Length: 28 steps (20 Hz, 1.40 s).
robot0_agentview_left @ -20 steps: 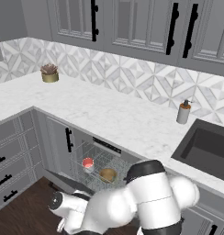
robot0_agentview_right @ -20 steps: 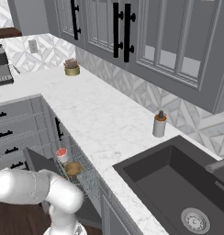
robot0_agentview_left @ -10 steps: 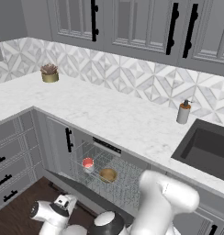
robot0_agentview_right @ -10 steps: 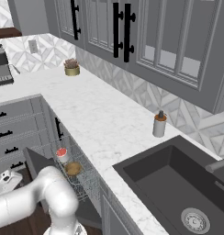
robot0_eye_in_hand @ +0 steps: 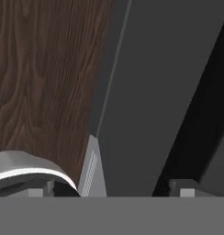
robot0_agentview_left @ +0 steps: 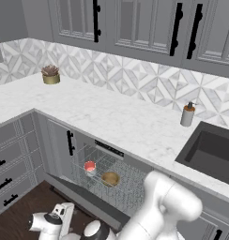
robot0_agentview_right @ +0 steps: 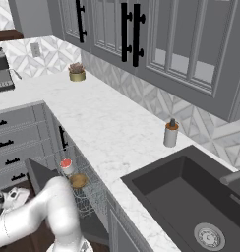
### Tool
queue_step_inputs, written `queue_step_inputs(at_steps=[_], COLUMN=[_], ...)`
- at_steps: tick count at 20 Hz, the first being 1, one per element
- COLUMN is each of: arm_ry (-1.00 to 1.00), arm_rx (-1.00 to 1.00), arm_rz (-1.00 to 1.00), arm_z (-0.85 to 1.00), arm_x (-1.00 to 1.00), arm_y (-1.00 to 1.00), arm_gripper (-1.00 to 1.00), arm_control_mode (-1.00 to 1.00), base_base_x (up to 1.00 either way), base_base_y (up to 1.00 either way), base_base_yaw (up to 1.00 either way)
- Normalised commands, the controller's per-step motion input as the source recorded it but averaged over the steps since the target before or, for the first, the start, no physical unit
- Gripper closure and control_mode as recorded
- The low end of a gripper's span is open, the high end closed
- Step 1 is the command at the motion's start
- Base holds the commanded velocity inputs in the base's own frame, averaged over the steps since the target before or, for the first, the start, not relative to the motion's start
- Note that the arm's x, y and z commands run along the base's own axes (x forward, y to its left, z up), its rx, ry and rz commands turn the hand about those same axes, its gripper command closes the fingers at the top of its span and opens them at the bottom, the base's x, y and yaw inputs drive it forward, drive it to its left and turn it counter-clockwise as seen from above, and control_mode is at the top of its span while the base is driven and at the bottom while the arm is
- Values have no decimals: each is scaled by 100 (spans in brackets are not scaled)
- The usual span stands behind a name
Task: Pick up the cup and bowl from the counter, place them in the dishwasher, and close the dishwasher door.
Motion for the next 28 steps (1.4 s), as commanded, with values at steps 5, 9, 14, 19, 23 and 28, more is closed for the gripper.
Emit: queue_step_inputs(at_steps=[5, 9, 14, 19, 23, 28], arm_ry=[14, 5, -15, -39, -22, -17], arm_rx=[-10, -6, -6, -25, -28, -24], arm_rz=[0, 0, 2, 1, 0, 0], arm_z=[-72, -53, -18, -4, -23, -4], arm_x=[100, 88, 62, 44, 80, 100], arm_y=[0, -16, -74, -100, -100, -100], arm_gripper=[-100, -100, -100, -100, -100, -100], arm_control_mode=[-100, -100, -100, -100, -100, -100], base_base_x=[0, 0, 0, 0, 0, 0], base_base_y=[0, 0, 0, 0, 0, 0], base_base_yaw=[0, 0, 0, 0, 0, 0])
